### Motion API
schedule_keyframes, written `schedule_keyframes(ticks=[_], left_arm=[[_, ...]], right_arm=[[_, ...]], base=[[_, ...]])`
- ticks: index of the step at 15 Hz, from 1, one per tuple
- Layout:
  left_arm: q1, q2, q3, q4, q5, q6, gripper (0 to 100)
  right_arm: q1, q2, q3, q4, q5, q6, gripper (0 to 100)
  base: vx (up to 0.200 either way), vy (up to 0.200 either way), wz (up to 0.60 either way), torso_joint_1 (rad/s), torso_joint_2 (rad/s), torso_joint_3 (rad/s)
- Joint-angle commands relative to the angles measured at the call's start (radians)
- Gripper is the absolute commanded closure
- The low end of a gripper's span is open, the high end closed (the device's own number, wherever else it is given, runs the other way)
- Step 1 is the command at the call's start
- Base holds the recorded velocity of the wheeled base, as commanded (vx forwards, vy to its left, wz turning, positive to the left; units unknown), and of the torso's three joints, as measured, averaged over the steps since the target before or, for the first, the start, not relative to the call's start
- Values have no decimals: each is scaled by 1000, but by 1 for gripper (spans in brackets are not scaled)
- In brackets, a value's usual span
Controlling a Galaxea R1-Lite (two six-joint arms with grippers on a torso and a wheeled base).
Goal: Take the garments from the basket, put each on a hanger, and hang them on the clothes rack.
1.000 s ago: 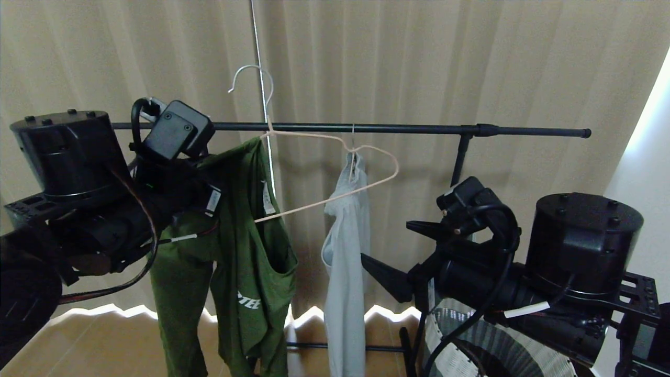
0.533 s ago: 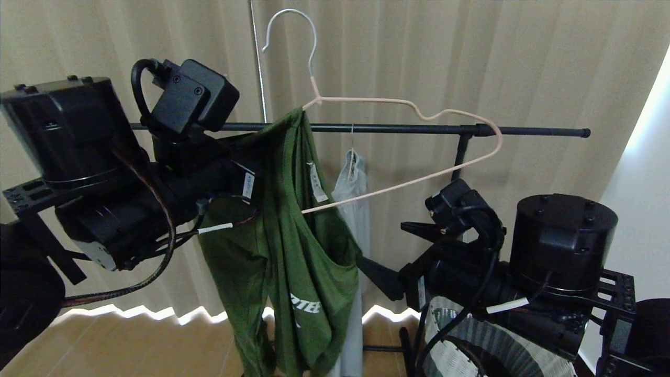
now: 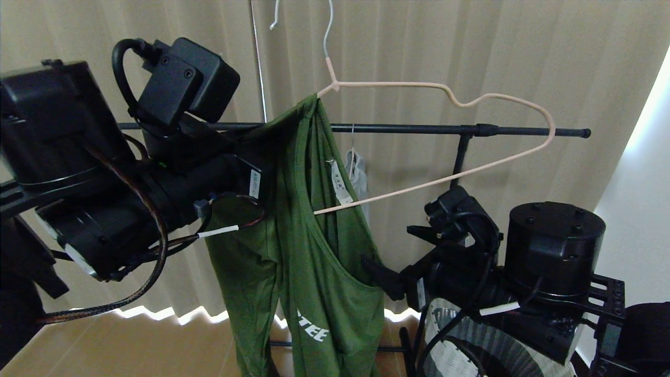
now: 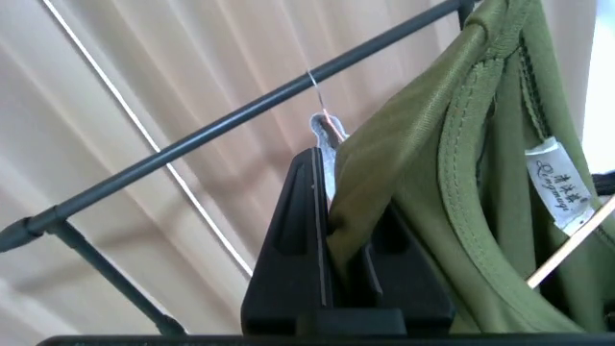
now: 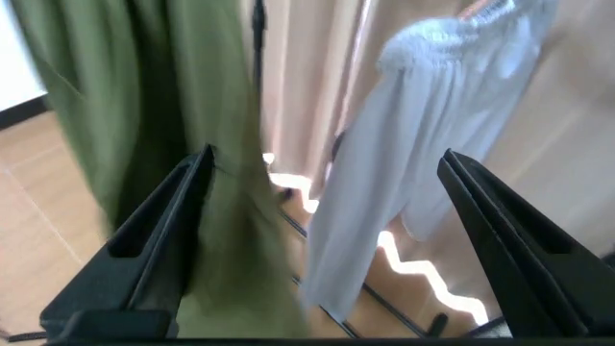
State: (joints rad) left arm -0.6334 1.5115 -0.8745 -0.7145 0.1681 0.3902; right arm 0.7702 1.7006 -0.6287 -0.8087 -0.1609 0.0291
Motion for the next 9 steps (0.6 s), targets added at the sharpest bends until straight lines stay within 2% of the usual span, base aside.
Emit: schedule_keyframes(ticks=[1,3,6,8,9], left_arm=[[0,-13,-3,0,1,-2,100],[12,-13,0,0,7,4,100],[61,-14,55,0,8,33,100],[97,-34,104,0,8,90,100],[127,-57,163,0,7,160,100]], right_arm=[[-15,-27,37,0,-6,0,0],[-45,-68,81,3,-17,-14,0],[-167,-136,121,11,-19,-71,0],[-224,-157,116,11,-17,-81,0],[-270,-162,107,8,-17,-81,0]], base=[[0,0,0,0,0,0],[0,0,0,0,0,0],[0,0,0,0,0,0],[0,0,0,0,0,0],[0,0,0,0,0,0]])
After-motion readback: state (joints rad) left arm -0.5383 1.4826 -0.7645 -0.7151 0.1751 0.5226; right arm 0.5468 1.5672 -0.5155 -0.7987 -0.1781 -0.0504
